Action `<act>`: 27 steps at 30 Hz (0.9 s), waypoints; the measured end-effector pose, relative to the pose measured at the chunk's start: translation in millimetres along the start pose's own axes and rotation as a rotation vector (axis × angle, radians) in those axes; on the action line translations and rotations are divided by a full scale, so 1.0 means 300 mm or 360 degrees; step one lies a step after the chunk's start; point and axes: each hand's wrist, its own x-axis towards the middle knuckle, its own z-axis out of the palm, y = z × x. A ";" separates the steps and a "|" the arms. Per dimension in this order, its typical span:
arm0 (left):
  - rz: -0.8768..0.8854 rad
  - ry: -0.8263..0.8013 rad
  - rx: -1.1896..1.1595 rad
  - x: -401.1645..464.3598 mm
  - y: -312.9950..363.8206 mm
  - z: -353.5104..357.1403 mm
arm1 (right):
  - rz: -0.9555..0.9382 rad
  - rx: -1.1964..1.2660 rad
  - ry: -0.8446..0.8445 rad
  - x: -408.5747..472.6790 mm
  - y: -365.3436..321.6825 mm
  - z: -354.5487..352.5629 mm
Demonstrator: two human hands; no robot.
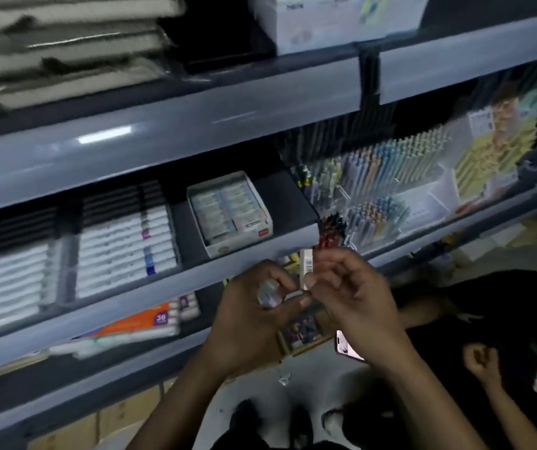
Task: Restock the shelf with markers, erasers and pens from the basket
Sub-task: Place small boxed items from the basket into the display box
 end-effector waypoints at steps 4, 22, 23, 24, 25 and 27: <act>0.0030 0.0163 0.0053 -0.009 -0.004 -0.072 | -0.0042 -0.0032 -0.0111 0.054 -0.020 0.065; 0.0240 0.0736 0.0835 0.031 -0.028 -0.281 | -0.0954 -0.1383 -0.0691 0.355 -0.110 0.204; 0.0218 0.0757 0.0844 0.031 -0.032 -0.278 | -0.0983 -0.1398 -0.0716 0.357 -0.109 0.202; 0.0198 0.0775 0.0848 0.030 -0.035 -0.276 | -0.1004 -0.1405 -0.0734 0.357 -0.108 0.200; 0.0179 0.0789 0.0846 0.030 -0.037 -0.275 | -0.1014 -0.1403 -0.0745 0.357 -0.108 0.198; 0.0149 0.0803 0.0836 0.029 -0.041 -0.274 | -0.1012 -0.1404 -0.0766 0.358 -0.107 0.199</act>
